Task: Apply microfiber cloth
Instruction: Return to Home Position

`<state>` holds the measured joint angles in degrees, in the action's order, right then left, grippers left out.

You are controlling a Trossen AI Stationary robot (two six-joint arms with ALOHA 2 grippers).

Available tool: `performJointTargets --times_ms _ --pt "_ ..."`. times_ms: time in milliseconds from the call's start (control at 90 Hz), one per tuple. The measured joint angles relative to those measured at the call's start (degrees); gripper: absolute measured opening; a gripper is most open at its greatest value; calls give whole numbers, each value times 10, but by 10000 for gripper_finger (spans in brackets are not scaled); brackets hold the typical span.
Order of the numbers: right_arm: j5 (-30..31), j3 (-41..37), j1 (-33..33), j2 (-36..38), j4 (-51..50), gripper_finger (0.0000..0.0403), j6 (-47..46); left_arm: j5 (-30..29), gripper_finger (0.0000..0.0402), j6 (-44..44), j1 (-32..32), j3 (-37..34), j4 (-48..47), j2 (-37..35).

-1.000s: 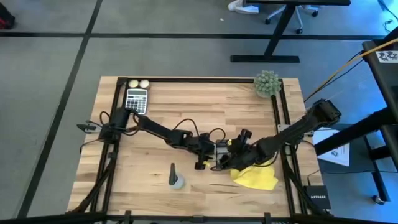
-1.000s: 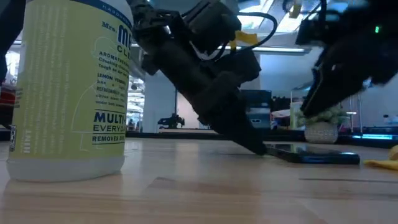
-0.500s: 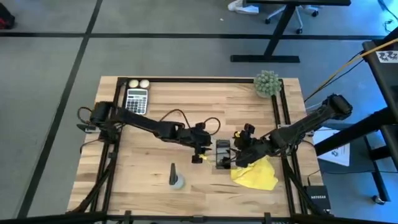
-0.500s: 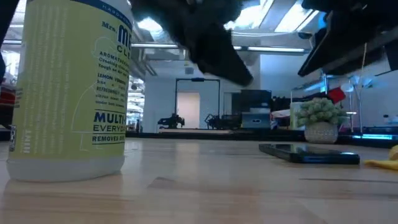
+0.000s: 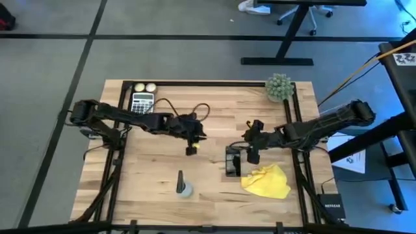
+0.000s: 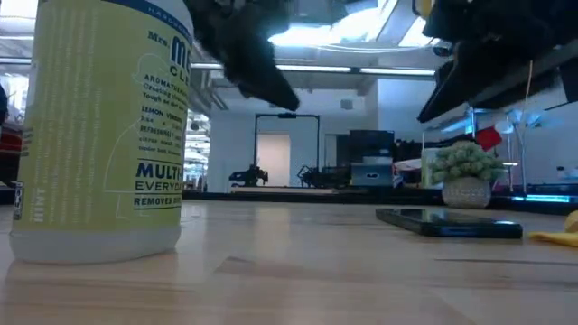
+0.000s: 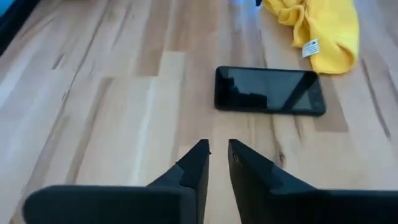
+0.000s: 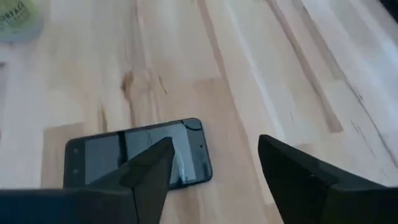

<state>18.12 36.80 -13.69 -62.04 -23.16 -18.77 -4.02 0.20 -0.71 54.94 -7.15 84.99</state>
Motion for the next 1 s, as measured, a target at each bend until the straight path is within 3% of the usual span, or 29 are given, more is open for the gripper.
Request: performJointTargets --times_ms 178,422,556,711,878,1000 --pt "-27 -92 15 116 47 127 -11 8 3 -21 -25 -93 50 -104" --pt "-4 -210 14 314 118 9 -21 9 0 -53 -37 -244 165 -257" --pt "13 -251 14 427 122 18 -18 7 0 -73 -38 -316 224 -341" --pt "41 -272 14 527 97 25 -7 -36 0 -111 -37 -360 217 -413" --pt "47 -272 14 571 102 23 -13 -42 0 -192 -35 -379 206 -441" --pt "34 -272 14 583 118 24 63 -25 0 -153 -31 -399 200 -443"
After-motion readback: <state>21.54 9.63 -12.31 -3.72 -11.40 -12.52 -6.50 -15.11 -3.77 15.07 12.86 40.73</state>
